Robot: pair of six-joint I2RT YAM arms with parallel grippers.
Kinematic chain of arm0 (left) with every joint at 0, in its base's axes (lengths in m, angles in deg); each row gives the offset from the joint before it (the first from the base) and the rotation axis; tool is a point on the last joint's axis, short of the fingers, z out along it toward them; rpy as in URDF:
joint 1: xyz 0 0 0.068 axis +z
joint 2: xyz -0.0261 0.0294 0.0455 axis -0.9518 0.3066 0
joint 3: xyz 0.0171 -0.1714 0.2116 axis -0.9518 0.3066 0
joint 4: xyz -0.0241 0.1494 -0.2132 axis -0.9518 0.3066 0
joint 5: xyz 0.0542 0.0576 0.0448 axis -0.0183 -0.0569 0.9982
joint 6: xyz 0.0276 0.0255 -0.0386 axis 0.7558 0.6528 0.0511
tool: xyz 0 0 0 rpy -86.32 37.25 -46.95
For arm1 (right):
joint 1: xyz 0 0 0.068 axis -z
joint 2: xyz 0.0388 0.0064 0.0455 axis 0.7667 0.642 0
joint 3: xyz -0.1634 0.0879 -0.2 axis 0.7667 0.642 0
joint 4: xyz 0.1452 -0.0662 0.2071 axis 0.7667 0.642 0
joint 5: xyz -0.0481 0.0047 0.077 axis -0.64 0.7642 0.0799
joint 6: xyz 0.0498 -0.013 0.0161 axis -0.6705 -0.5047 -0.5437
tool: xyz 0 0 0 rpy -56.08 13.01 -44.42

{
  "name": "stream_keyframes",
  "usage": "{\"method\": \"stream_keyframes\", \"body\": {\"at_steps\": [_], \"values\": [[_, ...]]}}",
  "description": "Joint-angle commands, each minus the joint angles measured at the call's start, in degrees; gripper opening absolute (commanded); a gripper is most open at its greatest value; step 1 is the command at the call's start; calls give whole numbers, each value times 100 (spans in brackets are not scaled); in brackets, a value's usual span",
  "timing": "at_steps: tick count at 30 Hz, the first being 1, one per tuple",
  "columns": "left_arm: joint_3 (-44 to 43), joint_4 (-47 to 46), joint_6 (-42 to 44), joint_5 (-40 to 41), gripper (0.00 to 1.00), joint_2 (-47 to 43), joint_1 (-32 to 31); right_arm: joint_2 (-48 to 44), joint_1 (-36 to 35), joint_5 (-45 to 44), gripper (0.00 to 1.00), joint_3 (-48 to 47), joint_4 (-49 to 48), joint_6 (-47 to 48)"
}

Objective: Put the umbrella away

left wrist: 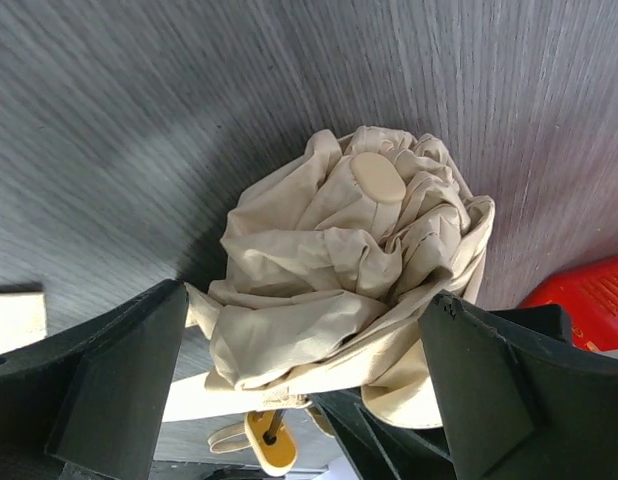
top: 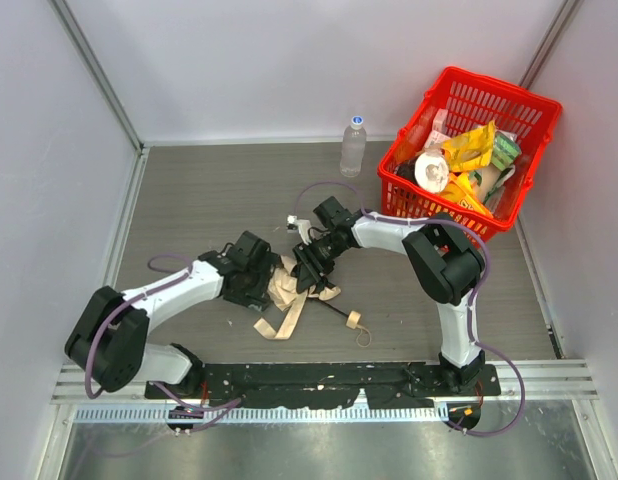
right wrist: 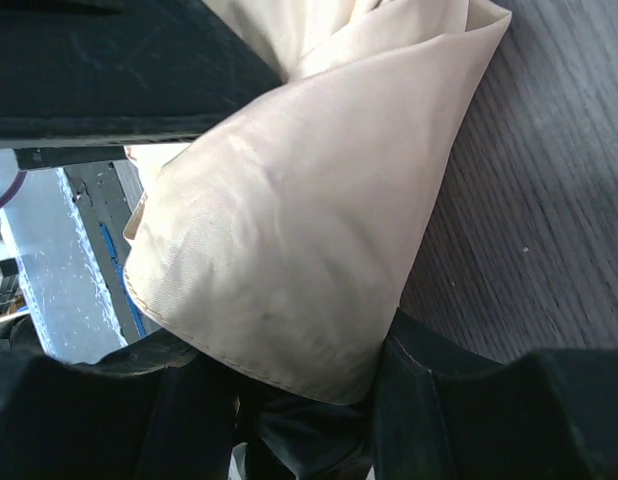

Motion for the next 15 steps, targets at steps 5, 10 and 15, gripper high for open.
{"method": "stream_keyframes", "body": {"at_steps": [5, 10, 15], "values": [[-416, -388, 239, 41, 96, 797, -13, -58, -116, 142, 1, -295, 64, 213], [-267, -301, 484, 410, 95, 404, -100, -50, -107, 107, 1, -295, 99, 257], [5, 445, 573, 683, 99, -730, -145, -85, -107, 72, 1, -330, 179, 319]]}}
